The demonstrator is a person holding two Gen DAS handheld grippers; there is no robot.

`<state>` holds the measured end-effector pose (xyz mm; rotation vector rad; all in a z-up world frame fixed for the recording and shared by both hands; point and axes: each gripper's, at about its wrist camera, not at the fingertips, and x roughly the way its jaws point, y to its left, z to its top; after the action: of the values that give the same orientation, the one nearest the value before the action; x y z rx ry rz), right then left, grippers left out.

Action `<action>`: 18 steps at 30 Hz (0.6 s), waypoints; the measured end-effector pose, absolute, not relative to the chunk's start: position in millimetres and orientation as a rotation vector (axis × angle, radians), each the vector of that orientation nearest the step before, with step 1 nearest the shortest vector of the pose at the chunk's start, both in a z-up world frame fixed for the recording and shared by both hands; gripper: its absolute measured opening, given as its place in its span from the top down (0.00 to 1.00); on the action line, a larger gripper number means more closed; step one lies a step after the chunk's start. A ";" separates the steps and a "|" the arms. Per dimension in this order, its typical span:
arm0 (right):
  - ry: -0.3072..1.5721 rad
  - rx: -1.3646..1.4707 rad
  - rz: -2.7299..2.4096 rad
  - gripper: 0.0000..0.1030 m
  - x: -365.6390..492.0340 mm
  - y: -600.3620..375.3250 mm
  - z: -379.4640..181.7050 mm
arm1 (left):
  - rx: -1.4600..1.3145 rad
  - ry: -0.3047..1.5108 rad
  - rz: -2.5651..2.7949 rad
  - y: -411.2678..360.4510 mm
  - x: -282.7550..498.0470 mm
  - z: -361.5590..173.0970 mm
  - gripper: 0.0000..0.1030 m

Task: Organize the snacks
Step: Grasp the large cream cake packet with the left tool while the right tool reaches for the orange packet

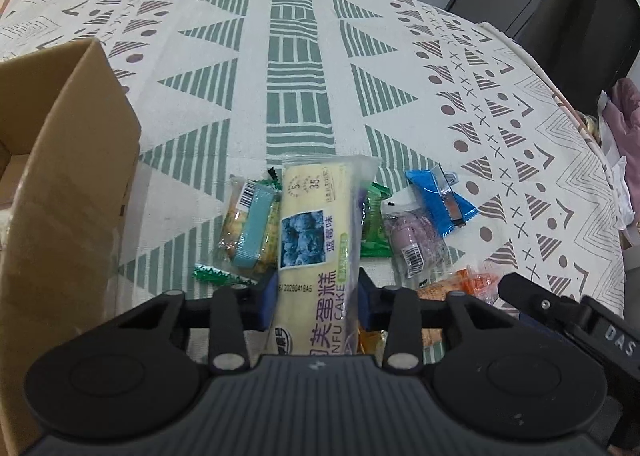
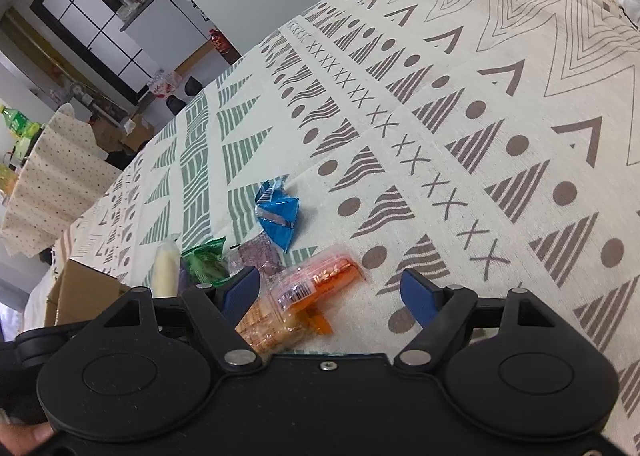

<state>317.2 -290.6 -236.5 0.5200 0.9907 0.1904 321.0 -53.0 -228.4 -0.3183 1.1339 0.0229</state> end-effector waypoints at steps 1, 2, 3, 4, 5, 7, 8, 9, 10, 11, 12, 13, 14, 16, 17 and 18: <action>0.991 0.514 0.189 0.25 318.3 -289.3 -237.0 | -0.326 1.134 0.024 -52.1 320.0 -227.8 0.66; 0.991 0.506 0.187 0.25 319.5 -287.9 -237.7 | -0.334 1.134 0.027 -51.2 319.0 -227.0 0.69; 0.989 0.500 0.186 0.25 320.1 -286.8 -238.1 | -0.341 1.132 0.029 -50.2 317.3 -225.7 0.70; 0.987 0.494 0.188 0.25 320.5 -285.9 -238.6 | -0.346 1.128 0.029 -49.5 315.1 -224.0 0.70; 0.986 0.489 0.187 0.25 321.2 -284.8 -239.3 | -0.350 1.123 0.029 -48.9 312.7 -222.1 0.71; 0.982 0.476 0.184 0.26 321.7 -283.0 -240.4 | -0.360 1.112 0.029 -47.1 307.3 -217.9 0.71; 0.982 0.466 0.181 0.29 322.1 -282.1 -241.2 | -0.363 1.108 0.029 -46.2 305.4 -215.9 0.71; 0.984 0.462 0.181 0.31 322.4 -281.3 -242.0 | -0.369 1.102 0.030 -44.9 303.4 -214.0 0.71; 0.987 0.464 0.186 0.36 322.5 -280.7 -243.1 | -0.373 1.097 0.032 -44.1 302.0 -212.1 0.72; 0.990 0.468 0.195 0.42 322.7 -279.8 -244.4 | -0.376 1.088 0.036 -43.1 300.2 -209.8 0.72; 0.992 0.466 0.202 0.46 322.4 -278.7 -245.1 | -0.377 1.077 0.038 -42.4 298.5 -207.3 0.72; 0.994 0.455 0.205 0.54 321.7 -277.3 -245.5 | -0.379 1.066 0.039 -41.7 296.6 -204.8 0.72; 0.996 0.449 0.214 0.73 321.1 -276.1 -245.9 | -0.383 1.060 0.041 -41.0 294.9 -203.1 0.72; 1.017 0.466 0.231 0.91 319.6 -276.2 -247.4 | -0.395 1.054 0.038 -40.2 291.4 -200.4 0.72; 1.015 0.478 0.240 0.96 317.6 -277.3 -246.6 | -0.398 1.050 0.035 -40.0 289.3 -199.0 0.72; 1.006 0.486 0.254 0.98 315.3 -278.2 -244.5 | -0.400 1.046 0.035 -39.8 286.9 -197.6 0.72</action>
<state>315.3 -278.2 -244.5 0.4855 1.0059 0.2541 286.9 -39.8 -197.6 -0.3998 1.0461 0.0349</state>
